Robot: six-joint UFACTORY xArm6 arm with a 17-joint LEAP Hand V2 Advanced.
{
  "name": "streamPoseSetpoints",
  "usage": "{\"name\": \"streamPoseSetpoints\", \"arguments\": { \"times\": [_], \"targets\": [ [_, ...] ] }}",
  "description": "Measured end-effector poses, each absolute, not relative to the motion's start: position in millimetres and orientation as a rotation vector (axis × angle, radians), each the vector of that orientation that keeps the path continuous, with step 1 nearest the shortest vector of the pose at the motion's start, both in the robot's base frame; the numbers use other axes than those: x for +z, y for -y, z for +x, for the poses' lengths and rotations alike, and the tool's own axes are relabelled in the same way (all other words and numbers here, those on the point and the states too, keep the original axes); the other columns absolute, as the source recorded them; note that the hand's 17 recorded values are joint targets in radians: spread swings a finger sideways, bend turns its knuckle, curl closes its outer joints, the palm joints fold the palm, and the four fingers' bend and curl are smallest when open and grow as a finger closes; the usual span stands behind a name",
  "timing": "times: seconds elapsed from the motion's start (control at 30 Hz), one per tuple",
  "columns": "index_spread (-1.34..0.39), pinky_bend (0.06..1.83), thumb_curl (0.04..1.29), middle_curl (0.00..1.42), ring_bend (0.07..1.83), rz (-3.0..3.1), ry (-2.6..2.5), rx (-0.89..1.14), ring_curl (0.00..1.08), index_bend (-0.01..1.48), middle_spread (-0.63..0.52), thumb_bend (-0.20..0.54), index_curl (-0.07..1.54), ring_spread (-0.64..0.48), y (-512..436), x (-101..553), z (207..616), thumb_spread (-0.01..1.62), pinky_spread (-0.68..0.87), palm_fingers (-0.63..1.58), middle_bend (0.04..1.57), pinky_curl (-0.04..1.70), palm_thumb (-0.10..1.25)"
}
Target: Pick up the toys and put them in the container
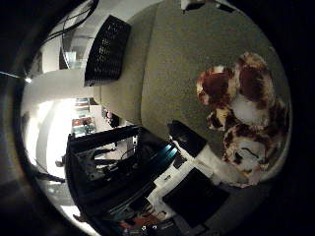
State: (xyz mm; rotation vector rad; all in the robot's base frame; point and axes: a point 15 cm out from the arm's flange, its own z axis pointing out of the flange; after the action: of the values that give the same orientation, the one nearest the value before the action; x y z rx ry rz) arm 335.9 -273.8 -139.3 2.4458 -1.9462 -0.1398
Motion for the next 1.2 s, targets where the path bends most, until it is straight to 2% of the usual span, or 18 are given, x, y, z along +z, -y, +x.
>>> {"name": "streamPoseSetpoints", "arguments": {
  "times": [0.37,0.43,0.5,0.57,0.7,0.73,0.83,0.9,1.0,1.2],
  "targets": [
    [-0.33,0.71,0.35,0.33,0.32,2.439,1.957,-0.146,0.22,0.18,0.04,-0.025,0.33,0.22,271.9,-154.1,328.1,1.06,0.55,0.36,0.23,-0.01,0.6],
    [-0.32,0.71,0.35,0.35,0.36,2.437,1.96,-0.152,0.23,0.17,0.01,-0.022,0.33,0.2,271.9,-155.9,326.6,1.06,0.54,0.45,0.27,-0.01,0.61],
    [-0.32,0.71,0.35,0.36,0.43,2.435,1.962,-0.153,0.24,0.18,-0.04,-0.022,0.33,0.1,272.5,-157.1,325.0,1.06,0.5,0.56,0.31,-0.01,0.62],
    [-0.33,0.73,0.35,0.39,0.53,2.434,1.966,-0.134,0.26,0.18,-0.09,-0.024,0.33,-0.01,275.4,-158.3,325.6,1.05,0.43,0.69,0.36,-0.02,0.62],
    [-0.38,0.92,0.35,0.48,0.71,2.437,1.965,-0.117,0.34,0.21,-0.21,-0.017,0.39,-0.21,275.9,-163.4,325.2,1.05,0.02,0.99,0.5,0.0,0.67],
    [-0.4,1.0,0.35,0.51,0.77,2.436,1.967,-0.114,0.37,0.23,-0.23,-0.015,0.42,-0.24,277.0,-163.5,324.8,1.05,-0.1,1.11,0.54,0.03,0.69],
    [-0.45,1.15,0.36,0.59,0.88,2.433,1.97,-0.115,0.44,0.33,-0.28,-0.014,0.52,-0.29,277.4,-163.8,323.5,1.05,-0.31,1.17,0.65,0.1,0.73],
    [-0.47,1.22,0.36,0.64,0.94,2.436,1.967,-0.113,0.47,0.42,-0.28,-0.015,0.59,-0.3,277.3,-163.2,324.4,1.04,-0.35,1.2,0.73,0.15,0.75],
    [-0.47,1.3,0.37,0.71,1.04,2.44,1.962,-0.114,0.53,0.55,-0.28,-0.014,0.69,-0.29,277.0,-163.5,324.2,1.03,-0.35,1.22,0.86,0.22,0.8],
    [-0.41,1.42,0.4,0.78,1.22,2.452,1.943,-0.113,0.59,0.79,-0.23,-0.011,0.85,-0.25,277.2,-163.7,324.1,1.02,-0.26,1.24,1.06,0.36,0.89]
  ]
}}
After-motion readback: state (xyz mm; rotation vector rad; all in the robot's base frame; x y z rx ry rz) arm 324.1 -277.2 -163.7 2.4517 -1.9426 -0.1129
